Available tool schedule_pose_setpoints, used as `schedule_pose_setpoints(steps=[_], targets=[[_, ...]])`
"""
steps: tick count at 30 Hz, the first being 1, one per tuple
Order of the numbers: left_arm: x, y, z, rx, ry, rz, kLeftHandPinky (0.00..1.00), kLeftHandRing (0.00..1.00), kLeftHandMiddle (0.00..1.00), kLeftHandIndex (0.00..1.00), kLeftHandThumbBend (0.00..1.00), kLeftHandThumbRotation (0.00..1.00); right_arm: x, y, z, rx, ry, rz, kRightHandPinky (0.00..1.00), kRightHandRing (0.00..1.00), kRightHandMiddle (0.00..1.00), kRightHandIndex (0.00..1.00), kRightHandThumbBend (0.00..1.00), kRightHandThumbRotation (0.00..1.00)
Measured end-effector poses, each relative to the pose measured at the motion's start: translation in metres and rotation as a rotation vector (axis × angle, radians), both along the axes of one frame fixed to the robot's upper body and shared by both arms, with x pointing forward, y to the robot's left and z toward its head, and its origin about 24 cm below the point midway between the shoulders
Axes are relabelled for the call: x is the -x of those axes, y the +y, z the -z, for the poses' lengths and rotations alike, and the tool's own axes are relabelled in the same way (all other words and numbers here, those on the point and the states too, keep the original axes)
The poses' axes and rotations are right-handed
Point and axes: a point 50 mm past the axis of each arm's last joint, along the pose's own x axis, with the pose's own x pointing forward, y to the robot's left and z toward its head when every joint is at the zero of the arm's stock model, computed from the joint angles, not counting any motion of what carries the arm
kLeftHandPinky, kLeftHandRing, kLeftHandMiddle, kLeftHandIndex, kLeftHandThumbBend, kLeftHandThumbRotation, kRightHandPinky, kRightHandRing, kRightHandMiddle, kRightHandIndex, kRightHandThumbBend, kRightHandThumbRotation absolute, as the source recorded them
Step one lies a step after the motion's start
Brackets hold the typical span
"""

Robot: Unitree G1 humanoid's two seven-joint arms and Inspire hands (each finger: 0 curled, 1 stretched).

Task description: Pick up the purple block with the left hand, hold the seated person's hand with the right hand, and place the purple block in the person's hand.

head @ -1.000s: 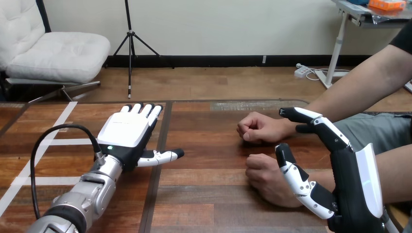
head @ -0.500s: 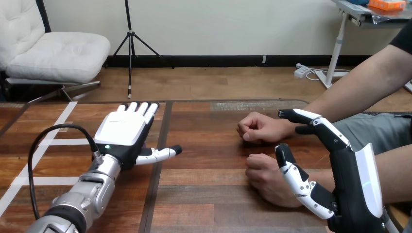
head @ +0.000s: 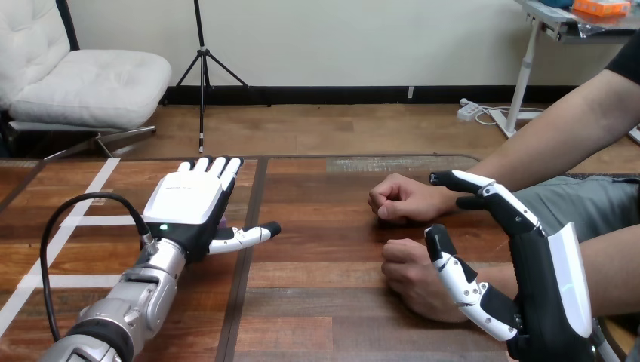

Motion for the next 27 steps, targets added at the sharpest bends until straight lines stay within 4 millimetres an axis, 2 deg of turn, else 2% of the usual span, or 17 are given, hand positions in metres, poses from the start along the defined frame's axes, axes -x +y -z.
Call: schedule_pose_setpoints(steps=[17,27], targets=[[-0.0010,0.0039,0.0018,0.052,0.073,-0.055,1.00,0.99,1.00,1.00,0.74,1.00,0.0000,-0.0003,0.0000,0.002,0.001,0.001,0.69,0.76,0.75,0.71,0.37,0.47],[-0.0011,0.0052,0.0019,0.062,0.079,-0.071,0.97,0.97,0.99,1.00,0.73,0.97,0.0000,-0.0019,-0.0005,0.007,-0.001,0.005,0.69,0.77,0.75,0.71,0.37,0.47]])
